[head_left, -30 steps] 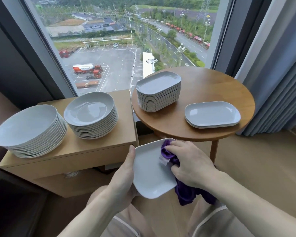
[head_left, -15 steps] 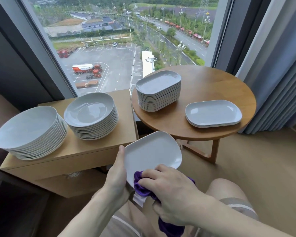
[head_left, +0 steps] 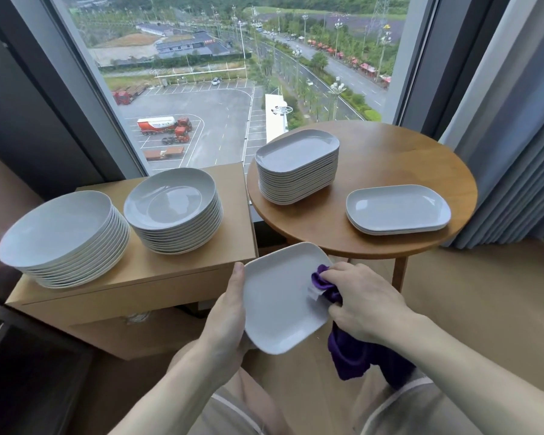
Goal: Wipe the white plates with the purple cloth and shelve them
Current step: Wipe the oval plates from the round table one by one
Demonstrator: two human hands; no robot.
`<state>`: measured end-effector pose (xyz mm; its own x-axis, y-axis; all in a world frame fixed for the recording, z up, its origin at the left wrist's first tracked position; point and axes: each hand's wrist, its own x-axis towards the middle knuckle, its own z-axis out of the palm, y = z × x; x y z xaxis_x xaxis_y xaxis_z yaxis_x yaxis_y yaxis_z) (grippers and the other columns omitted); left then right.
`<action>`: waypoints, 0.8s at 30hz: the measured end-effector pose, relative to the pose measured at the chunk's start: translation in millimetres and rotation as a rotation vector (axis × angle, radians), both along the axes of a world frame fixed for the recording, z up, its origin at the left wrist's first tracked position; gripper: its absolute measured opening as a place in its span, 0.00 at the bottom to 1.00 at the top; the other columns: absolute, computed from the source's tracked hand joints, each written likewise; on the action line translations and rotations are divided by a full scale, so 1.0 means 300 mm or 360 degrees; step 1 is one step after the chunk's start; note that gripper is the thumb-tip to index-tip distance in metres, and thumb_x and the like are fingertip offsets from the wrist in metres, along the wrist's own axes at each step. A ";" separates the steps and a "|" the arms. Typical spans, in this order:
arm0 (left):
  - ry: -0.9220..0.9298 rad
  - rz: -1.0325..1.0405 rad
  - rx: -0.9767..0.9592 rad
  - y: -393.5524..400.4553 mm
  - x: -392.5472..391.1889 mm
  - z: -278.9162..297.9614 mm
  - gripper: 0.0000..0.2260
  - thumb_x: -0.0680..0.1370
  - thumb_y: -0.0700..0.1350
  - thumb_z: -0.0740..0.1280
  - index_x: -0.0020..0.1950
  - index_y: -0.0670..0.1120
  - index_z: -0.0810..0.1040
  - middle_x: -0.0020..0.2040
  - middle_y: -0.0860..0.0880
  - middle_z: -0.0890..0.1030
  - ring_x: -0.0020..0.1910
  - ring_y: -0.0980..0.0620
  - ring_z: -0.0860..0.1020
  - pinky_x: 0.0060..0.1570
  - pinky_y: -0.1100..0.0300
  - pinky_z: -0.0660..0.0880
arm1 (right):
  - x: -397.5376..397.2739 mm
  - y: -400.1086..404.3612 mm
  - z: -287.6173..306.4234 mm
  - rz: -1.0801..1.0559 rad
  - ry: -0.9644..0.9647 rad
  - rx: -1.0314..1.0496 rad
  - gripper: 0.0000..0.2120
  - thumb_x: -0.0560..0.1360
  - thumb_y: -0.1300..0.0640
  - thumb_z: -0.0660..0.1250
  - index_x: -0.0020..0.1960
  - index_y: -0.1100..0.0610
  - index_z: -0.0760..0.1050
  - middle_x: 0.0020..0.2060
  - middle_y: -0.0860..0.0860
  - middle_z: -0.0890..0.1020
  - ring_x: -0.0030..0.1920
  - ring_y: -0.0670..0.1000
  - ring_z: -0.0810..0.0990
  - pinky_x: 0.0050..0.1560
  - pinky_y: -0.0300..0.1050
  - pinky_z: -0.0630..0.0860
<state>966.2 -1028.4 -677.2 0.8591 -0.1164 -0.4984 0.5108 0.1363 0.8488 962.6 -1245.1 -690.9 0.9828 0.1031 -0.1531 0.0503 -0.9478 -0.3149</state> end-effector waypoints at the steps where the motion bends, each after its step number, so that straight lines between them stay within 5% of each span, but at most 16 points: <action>1: 0.0005 -0.0032 0.0012 -0.010 -0.008 -0.001 0.28 0.80 0.68 0.55 0.63 0.51 0.83 0.56 0.45 0.88 0.54 0.43 0.87 0.62 0.43 0.78 | 0.003 -0.001 0.000 -0.0031 -0.0014 0.0004 0.20 0.73 0.55 0.64 0.65 0.48 0.75 0.64 0.44 0.77 0.59 0.54 0.73 0.61 0.49 0.74; 9: -0.0034 -0.0084 0.0052 -0.054 -0.033 -0.001 0.29 0.75 0.67 0.58 0.58 0.49 0.86 0.54 0.44 0.88 0.52 0.43 0.87 0.55 0.47 0.80 | -0.021 0.062 0.014 0.0022 -0.0200 0.0181 0.25 0.75 0.54 0.66 0.72 0.46 0.71 0.69 0.41 0.72 0.61 0.51 0.72 0.64 0.45 0.72; 14: 0.0051 0.0072 0.0048 -0.052 -0.023 -0.018 0.27 0.80 0.65 0.59 0.57 0.44 0.87 0.53 0.40 0.87 0.54 0.41 0.86 0.66 0.42 0.77 | -0.102 0.185 0.014 0.0359 -0.0234 0.0314 0.26 0.76 0.52 0.66 0.74 0.46 0.69 0.72 0.44 0.70 0.65 0.53 0.71 0.66 0.50 0.73; 17: 0.0181 0.0158 -0.0029 -0.035 -0.010 -0.026 0.30 0.82 0.65 0.59 0.61 0.40 0.84 0.54 0.38 0.87 0.55 0.39 0.86 0.60 0.44 0.79 | -0.141 0.240 0.006 0.0537 -0.0241 0.0255 0.20 0.76 0.50 0.60 0.66 0.50 0.73 0.69 0.48 0.73 0.58 0.57 0.73 0.58 0.56 0.77; 21: 0.0128 0.0222 -0.0066 -0.003 0.028 -0.016 0.31 0.82 0.66 0.57 0.62 0.40 0.83 0.55 0.38 0.87 0.52 0.40 0.86 0.54 0.47 0.79 | -0.128 0.227 0.016 0.0635 -0.0196 0.0179 0.33 0.70 0.43 0.42 0.64 0.53 0.75 0.67 0.50 0.75 0.54 0.60 0.73 0.57 0.56 0.74; 24: 0.0027 0.0256 -0.0047 0.005 0.038 -0.001 0.34 0.78 0.69 0.58 0.64 0.42 0.82 0.57 0.38 0.86 0.57 0.38 0.85 0.65 0.41 0.77 | -0.103 0.200 0.007 0.0605 -0.0170 0.0051 0.19 0.75 0.50 0.54 0.63 0.51 0.73 0.65 0.48 0.75 0.54 0.58 0.72 0.58 0.55 0.74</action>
<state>977.4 -1026.9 -677.6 0.8594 0.0071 -0.5113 0.4946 0.2421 0.8347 931.7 -1185.2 -689.0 0.8838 0.4659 -0.0428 0.4301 -0.8450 -0.3178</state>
